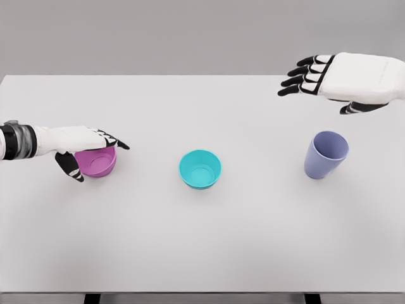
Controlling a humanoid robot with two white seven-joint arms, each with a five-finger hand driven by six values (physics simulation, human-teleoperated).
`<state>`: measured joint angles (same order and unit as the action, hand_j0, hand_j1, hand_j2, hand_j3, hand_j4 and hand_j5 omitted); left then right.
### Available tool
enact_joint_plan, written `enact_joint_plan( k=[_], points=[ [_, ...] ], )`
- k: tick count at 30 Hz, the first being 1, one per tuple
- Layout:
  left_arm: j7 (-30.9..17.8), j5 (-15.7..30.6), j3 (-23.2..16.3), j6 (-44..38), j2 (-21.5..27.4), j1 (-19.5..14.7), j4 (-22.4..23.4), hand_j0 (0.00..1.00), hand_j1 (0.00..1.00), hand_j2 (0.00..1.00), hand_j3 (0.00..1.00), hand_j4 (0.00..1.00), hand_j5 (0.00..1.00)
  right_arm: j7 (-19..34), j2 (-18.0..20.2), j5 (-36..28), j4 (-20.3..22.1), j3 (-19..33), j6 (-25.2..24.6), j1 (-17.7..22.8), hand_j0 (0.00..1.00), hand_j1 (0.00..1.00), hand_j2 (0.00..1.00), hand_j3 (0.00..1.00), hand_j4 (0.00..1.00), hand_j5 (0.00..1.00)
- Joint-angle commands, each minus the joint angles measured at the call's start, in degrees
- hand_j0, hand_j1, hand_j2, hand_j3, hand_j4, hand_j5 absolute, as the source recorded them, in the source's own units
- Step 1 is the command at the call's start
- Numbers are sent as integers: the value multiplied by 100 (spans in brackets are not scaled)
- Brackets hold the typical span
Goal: Stacking bowl and cup with both arms
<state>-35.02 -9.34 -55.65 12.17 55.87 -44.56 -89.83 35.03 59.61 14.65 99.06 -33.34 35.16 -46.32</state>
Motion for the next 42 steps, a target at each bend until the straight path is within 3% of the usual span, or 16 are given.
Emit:
enact_joint_plan(
  k=[1, 3, 7, 16, 28, 42],
  points=[
    [2, 11, 1, -5, 3, 0, 9, 100, 100, 100, 100, 100, 100, -3, 6, -23, 0, 3, -16, 0, 100, 100, 100, 100, 100, 100],
    [2, -7, 1, -5, 3, 0, 36, 99, 99, 99, 99, 99, 99, -3, 6, -23, 0, 3, -16, -9, 100, 100, 100, 100, 100, 100],
    [2, -16, 1, -5, 3, 0, 36, 87, 87, 87, 87, 87, 87, -3, 6, -23, 0, 3, -16, 0, 100, 100, 100, 100, 100, 100],
    [2, 2, 10, -5, 11, 0, 36, 76, 76, 76, 76, 76, 76, -3, 6, -23, 0, 3, -16, 0, 100, 100, 100, 100, 100, 100],
    [2, 37, 54, 13, 64, -61, -149, 73, 73, 73, 73, 73, 73, -3, 15, -23, 0, 3, -16, 0, 100, 100, 100, 100, 100, 100],
    [2, 46, 115, 48, 108, -158, -764, 73, 73, 73, 73, 73, 73, -3, 15, -23, 0, -6, -16, 0, 100, 100, 100, 100, 100, 100]
  ],
)
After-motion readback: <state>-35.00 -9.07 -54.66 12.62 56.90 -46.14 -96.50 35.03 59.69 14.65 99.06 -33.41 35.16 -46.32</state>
